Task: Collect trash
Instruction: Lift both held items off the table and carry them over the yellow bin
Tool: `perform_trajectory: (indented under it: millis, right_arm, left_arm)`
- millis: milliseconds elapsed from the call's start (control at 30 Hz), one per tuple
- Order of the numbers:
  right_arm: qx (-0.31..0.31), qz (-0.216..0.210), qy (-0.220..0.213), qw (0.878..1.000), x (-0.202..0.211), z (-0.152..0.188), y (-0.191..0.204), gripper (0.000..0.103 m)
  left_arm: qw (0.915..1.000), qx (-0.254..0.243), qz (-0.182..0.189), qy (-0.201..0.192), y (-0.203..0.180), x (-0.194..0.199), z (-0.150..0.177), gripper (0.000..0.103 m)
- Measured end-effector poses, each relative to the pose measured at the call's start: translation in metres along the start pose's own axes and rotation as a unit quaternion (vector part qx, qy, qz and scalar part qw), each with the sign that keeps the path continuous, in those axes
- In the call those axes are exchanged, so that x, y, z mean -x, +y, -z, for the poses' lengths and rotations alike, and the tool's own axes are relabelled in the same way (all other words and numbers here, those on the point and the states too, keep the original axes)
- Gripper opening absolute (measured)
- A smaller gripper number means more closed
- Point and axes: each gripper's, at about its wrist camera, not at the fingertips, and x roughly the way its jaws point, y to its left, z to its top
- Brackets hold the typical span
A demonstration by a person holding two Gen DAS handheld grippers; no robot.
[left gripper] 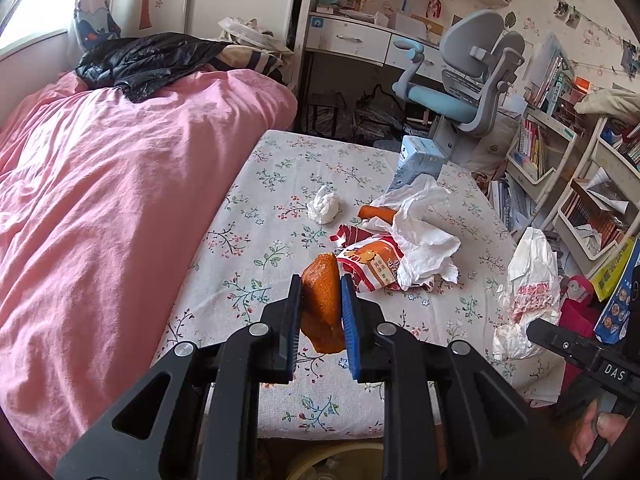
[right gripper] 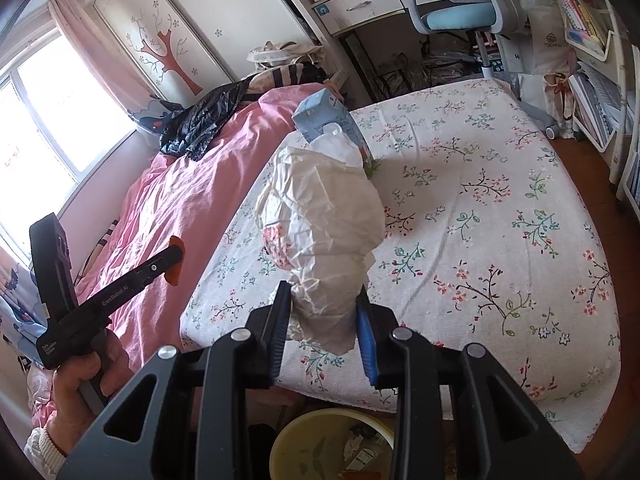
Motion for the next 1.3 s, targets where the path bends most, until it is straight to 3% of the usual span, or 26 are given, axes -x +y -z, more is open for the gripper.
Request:
perform_trajectory:
  millis: [467,1300]
  right_arm:
    - [0.010,0.014,0.001,1.000,-0.001,0.003,0.004,0.033]
    - [0.038,0.043,0.008,0.998,0.003,0.018,0.014,0.035]
  left_arm:
    - [1.0000,0.004,-0.004,-0.008,0.004,0.013,0.009,0.018]
    - [0.9998,-0.019,0.007,-0.004,-0.005,0.061,0.069,0.018]
